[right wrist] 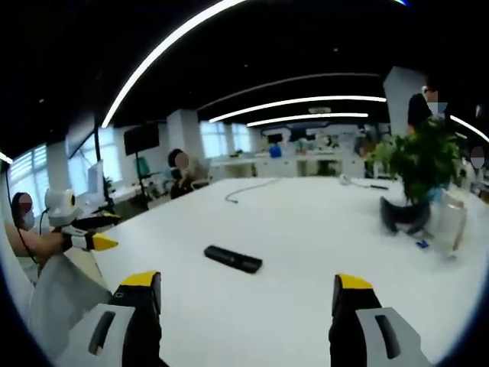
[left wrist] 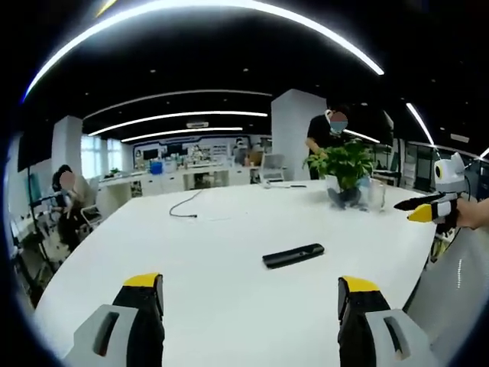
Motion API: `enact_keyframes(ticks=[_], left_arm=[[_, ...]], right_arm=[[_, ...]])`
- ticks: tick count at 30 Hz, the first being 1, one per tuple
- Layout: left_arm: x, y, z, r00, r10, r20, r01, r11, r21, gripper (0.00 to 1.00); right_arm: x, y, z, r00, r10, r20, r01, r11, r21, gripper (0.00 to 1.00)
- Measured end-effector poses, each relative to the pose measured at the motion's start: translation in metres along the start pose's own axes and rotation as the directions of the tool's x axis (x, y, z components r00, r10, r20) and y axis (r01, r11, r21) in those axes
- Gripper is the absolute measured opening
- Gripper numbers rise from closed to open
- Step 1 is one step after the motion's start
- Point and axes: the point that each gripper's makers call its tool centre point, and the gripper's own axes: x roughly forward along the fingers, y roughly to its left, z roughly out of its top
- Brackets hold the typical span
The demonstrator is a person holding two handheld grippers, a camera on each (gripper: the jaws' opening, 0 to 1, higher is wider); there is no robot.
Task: Press the specified remote control buttons in sequence, fully releasing each button before pressing the next.
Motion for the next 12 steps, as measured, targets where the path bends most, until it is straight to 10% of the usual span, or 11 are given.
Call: enact_keyframes(ticks=[12], left_arm=[[0.003,-0.002,0.001,1.000,-0.020,0.002,0.020,1.000,-0.004,0.98]], right_arm=[[-0.001,-0.011,0.000,0.999,-0.049,0.004,0.049,0.998,0.027,0.91]])
